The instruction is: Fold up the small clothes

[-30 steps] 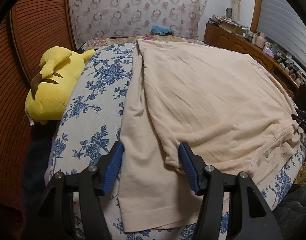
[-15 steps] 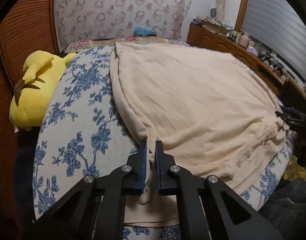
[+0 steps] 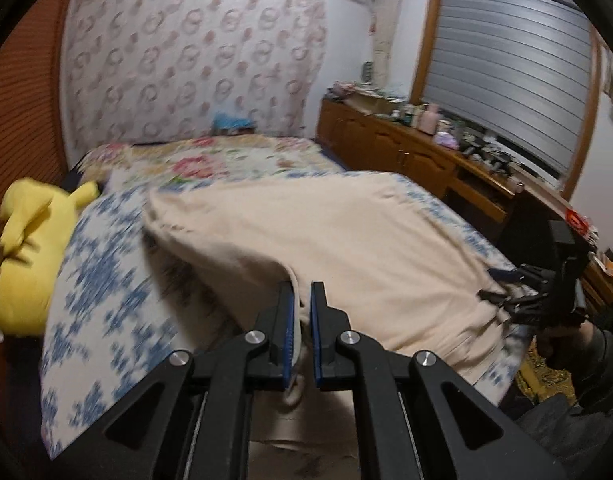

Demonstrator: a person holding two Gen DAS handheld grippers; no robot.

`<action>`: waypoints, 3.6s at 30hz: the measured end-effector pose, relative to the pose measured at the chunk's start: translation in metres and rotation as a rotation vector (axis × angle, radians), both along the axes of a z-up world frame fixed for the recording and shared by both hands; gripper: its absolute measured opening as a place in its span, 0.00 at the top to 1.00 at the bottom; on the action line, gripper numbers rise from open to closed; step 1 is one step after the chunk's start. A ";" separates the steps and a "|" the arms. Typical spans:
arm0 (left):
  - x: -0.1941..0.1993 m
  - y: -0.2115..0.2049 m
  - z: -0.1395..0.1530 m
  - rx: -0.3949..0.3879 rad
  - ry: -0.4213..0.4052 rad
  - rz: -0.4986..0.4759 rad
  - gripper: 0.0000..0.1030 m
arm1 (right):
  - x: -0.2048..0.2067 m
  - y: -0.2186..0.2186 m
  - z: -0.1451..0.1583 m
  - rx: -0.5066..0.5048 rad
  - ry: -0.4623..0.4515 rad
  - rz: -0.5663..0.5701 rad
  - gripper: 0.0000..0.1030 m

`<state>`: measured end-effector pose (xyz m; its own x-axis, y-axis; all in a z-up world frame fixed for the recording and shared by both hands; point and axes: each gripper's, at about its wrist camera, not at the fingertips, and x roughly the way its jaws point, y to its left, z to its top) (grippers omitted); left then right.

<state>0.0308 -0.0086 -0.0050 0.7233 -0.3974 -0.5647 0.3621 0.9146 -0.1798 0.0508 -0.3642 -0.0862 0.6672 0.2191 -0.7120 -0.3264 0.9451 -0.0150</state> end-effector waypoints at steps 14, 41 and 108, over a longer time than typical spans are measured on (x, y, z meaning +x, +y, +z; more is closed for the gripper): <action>0.042 -0.129 0.045 0.018 -0.038 -0.301 0.96 | -0.010 -0.033 0.032 0.057 -0.049 -0.047 0.34; 0.032 -0.122 0.036 0.078 -0.027 -0.262 0.45 | -0.001 -0.039 0.038 0.069 -0.064 -0.058 0.34; 0.020 0.046 -0.033 0.074 0.068 0.142 0.45 | 0.138 0.205 0.046 -0.083 -0.030 0.416 0.94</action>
<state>0.0507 0.0374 -0.0384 0.7285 -0.2497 -0.6379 0.2181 0.9673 -0.1296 0.1889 -0.1594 -0.0404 0.5545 0.4165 -0.7204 -0.6780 0.7281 -0.1009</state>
